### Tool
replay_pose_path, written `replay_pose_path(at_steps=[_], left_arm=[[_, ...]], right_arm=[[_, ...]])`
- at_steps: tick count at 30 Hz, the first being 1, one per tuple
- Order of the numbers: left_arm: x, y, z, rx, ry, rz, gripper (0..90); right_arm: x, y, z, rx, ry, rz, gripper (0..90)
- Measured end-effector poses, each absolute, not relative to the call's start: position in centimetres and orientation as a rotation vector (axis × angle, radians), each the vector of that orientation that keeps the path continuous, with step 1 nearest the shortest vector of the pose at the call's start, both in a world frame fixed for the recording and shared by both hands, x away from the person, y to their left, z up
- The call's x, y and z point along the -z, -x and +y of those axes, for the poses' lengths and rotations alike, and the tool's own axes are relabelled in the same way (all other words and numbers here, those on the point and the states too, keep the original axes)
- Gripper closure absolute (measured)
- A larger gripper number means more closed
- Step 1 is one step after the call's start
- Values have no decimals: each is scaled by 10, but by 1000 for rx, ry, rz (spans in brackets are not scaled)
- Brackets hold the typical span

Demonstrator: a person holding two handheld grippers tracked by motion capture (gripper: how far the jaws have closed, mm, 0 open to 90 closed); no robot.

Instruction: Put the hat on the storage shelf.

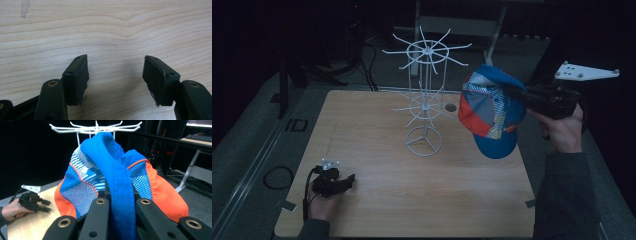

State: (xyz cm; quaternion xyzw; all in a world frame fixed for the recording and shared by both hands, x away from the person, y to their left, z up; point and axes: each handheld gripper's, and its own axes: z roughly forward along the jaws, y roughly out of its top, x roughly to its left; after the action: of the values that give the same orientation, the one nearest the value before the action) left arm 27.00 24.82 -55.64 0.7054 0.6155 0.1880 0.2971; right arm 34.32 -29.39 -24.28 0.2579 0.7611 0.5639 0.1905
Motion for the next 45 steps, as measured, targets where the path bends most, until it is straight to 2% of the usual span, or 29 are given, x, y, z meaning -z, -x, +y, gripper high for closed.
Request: replay_pose_path(at_steps=[28, 45], left_arm=[[556, -270, 248, -499, -1877, 1633, 381], [556, -270, 248, -492, -1874, 1634, 381]], right_arm=[[205, -340, -286, -1746, -636, 2060, 859], [242, -370, -248, -1666, -691, 2206, 856]])
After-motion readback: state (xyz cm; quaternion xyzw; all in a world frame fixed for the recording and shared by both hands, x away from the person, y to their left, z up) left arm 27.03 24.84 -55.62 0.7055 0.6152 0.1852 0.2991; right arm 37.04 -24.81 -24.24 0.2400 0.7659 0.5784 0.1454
